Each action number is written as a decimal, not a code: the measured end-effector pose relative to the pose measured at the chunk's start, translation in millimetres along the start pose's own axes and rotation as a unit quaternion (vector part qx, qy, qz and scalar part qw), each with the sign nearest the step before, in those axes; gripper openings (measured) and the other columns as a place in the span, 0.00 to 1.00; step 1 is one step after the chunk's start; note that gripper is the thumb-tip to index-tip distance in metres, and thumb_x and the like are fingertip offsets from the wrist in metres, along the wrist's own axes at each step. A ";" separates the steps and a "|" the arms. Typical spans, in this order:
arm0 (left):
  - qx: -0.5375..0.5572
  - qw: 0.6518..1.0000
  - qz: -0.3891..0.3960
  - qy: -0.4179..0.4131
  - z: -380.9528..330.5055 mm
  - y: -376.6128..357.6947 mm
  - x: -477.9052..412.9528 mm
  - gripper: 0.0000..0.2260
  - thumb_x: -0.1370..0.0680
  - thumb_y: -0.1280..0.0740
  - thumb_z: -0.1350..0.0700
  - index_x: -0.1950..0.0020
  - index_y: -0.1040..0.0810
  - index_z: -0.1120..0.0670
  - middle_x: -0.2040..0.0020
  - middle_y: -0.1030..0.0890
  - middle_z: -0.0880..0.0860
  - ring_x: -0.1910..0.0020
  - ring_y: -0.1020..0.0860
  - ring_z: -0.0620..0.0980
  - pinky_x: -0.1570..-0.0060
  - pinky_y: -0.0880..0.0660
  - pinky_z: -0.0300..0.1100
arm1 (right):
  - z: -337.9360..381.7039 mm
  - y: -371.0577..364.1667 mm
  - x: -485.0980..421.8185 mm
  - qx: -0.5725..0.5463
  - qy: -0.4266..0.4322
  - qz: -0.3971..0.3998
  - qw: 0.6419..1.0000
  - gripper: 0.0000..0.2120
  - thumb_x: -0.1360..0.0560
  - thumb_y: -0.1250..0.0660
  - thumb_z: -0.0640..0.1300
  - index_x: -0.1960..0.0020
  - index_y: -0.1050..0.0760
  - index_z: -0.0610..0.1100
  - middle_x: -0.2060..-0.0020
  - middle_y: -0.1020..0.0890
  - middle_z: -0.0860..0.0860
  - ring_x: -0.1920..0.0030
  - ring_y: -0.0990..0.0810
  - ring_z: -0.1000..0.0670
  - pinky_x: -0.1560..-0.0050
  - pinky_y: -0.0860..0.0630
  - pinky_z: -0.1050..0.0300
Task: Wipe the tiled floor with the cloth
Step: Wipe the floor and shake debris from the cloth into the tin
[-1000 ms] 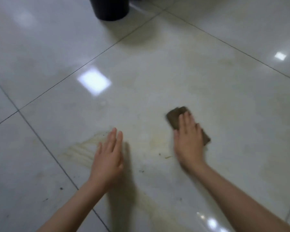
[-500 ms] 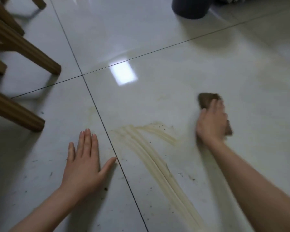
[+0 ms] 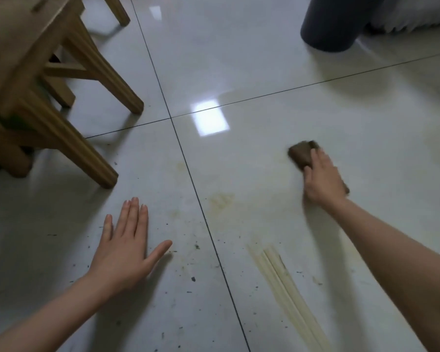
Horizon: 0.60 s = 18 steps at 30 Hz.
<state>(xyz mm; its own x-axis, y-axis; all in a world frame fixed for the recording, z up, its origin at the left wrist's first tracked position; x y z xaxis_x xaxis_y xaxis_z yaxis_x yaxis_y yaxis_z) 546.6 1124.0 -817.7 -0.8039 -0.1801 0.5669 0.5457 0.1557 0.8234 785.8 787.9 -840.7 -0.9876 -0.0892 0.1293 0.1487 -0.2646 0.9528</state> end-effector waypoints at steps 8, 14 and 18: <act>0.069 0.997 -0.011 -0.032 7.5 -12.0 -3.3 0.43 0.36 0.75 0.26 0.31 0.79 0.50 0.32 0.82 0.48 0.31 0.79 0.44 0.29 0.72 0.52 | 136.6 -78.7 158.4 -0.050 0.296 -0.014 0.954 0.29 0.29 0.34 0.33 0.28 0.33 0.35 0.29 0.32 0.39 0.28 0.33 0.39 0.29 0.35 0.41; 0.125 0.988 -0.057 -0.069 26.9 -7.9 2.6 0.37 0.32 0.73 0.30 0.29 0.76 0.49 0.28 0.77 0.46 0.30 0.76 0.39 0.29 0.71 0.40 | 95.6 -34.5 141.2 0.025 0.491 0.164 0.855 0.27 0.24 0.42 0.33 0.25 0.36 0.41 0.26 0.35 0.42 0.26 0.37 0.43 0.26 0.41 0.47; 0.104 0.985 -0.134 -0.030 46.8 -21.2 8.1 0.36 0.29 0.72 0.32 0.28 0.75 0.51 0.29 0.78 0.47 0.29 0.76 0.42 0.31 0.74 0.39 | 98.0 -23.2 27.5 0.026 0.199 0.041 0.979 0.25 0.19 0.43 0.38 0.23 0.42 0.39 0.24 0.41 0.41 0.24 0.41 0.41 0.25 0.44 0.50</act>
<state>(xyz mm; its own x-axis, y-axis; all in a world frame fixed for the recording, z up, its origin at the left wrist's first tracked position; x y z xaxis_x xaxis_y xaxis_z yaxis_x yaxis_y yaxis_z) 517.5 1164.7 -831.9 -0.9282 -0.1846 0.3230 0.2578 0.3068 0.9162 750.1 885.7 -832.4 -0.8727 -0.4783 0.0983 0.2135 -0.1927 0.9577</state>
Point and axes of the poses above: each hand's wrist, its own x-axis away from the middle knuckle, its own y-axis out of the back of the hand, z = x × y, the point moved 1 cm from there along -x, towards the middle knuckle
